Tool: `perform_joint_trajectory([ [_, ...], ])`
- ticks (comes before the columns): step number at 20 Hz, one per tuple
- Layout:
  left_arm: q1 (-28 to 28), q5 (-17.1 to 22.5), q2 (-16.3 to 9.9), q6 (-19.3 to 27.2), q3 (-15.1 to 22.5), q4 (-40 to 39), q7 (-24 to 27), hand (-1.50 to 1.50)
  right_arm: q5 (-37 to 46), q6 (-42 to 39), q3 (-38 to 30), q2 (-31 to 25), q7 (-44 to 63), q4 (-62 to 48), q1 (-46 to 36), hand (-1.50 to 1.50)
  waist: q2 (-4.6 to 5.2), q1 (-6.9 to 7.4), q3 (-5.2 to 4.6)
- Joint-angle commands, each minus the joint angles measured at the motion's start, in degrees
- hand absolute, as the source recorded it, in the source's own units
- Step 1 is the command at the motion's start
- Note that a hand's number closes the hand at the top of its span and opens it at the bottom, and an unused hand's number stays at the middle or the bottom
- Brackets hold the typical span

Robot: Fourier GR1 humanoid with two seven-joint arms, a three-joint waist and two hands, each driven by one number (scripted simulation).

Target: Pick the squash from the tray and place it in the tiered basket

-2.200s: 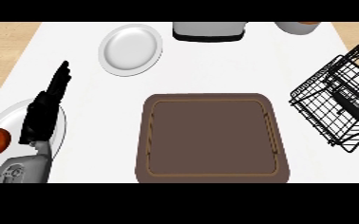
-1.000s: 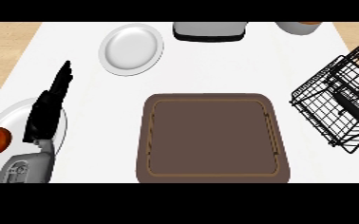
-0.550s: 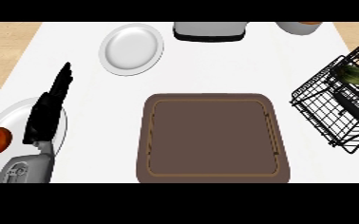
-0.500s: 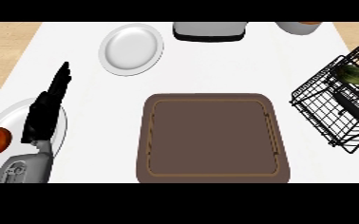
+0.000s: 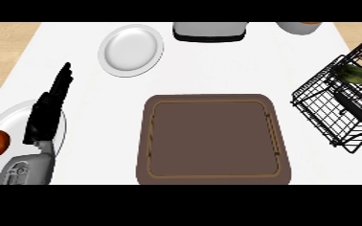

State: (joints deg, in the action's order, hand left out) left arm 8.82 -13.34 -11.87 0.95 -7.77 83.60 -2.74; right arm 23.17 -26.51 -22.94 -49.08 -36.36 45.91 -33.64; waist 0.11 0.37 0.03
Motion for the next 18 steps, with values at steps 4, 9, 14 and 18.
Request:
perform_joint_trajectory([
  [4,1.76,-1.68,2.20,1.64,1.90,-0.20,-1.86,0.00,-3.90,-8.12,-4.90,-9.79,5.05,-11.76,-8.12,-1.50,0.22,0.62,0.02],
  [9,-0.88,0.08,0.72,-0.92,1.38,3.86,-2.65,0.00,-4.83,-15.46,-6.47,-18.41,3.64,-21.47,-6.54,-1.50,0.44,1.63,0.16],
  [14,1.27,0.67,0.46,-0.69,0.32,2.04,-1.96,0.00,-5.33,-18.59,-6.45,-22.92,-1.02,-25.70,-4.00,-1.50,0.86,1.60,0.39],
  [18,-0.66,0.03,0.64,-0.37,0.71,2.01,-0.07,0.00,-7.29,-18.12,-7.48,-22.20,-4.75,-27.74,-0.55,-1.50,0.81,1.18,0.63],
])
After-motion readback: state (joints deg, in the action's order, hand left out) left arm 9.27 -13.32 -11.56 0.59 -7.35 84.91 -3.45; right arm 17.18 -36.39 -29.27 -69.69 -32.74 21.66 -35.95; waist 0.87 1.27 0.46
